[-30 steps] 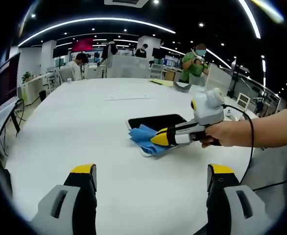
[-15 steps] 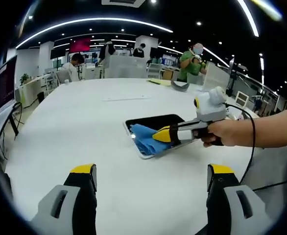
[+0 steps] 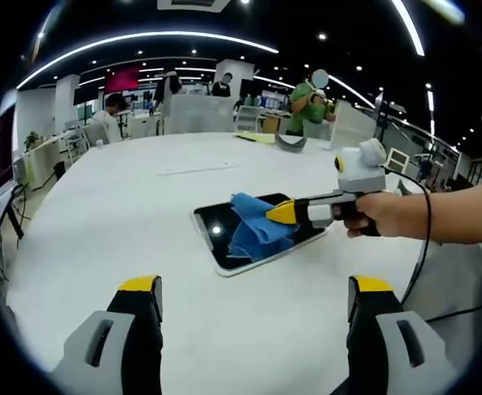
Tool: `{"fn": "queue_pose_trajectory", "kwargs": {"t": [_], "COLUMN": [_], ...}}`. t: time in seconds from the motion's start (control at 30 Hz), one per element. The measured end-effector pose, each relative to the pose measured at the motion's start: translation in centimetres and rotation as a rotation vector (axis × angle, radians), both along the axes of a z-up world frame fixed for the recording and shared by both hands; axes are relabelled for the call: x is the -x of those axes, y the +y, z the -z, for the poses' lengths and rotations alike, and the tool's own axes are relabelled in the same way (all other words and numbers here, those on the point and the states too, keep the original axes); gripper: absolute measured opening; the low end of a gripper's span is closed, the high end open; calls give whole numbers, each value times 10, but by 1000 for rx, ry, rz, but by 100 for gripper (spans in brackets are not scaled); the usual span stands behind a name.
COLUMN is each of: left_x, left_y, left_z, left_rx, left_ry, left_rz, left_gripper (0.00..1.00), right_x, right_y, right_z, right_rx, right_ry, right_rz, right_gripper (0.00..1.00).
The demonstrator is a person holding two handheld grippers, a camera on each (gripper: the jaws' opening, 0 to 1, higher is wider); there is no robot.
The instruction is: Wipe the mirror surface with the cleaning cloth until all visible marks leave the cleaned area.
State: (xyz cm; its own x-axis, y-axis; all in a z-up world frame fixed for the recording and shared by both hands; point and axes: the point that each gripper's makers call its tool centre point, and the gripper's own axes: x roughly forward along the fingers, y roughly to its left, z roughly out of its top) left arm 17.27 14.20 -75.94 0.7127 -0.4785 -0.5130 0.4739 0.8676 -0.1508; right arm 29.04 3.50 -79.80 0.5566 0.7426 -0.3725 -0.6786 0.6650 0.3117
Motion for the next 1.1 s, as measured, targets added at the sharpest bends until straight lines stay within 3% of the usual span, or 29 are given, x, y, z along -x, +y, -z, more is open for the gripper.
{"fn": "queue_pose_trajectory", "kwargs": {"t": [0.2,0.53,0.73,0.9,1.1], "left_x": [-1,-5,-5,-4,-5], "left_y": [-12,-25,-29,-34,-36], "left_z": [0,0,3,6,8], "left_rx": [2,-5,-13,-17,-28], "left_ry": [2,8,17,27,38], "left_rz": [21,48,51,50,42], "left_gripper": [94,94,94,94,94], "right_x": [-12,-20,-24,-33,-43], "right_y": [-59,-131,-173,-201,-216], "right_z": [1,-1,-3,2,15], "right_rx": [10,23,73,132,176], "right_ry": [6,-2,-12,-19,-8], "right_rz": [102,235,320,372,387], "right_gripper": [2,2,2,2,2]}}
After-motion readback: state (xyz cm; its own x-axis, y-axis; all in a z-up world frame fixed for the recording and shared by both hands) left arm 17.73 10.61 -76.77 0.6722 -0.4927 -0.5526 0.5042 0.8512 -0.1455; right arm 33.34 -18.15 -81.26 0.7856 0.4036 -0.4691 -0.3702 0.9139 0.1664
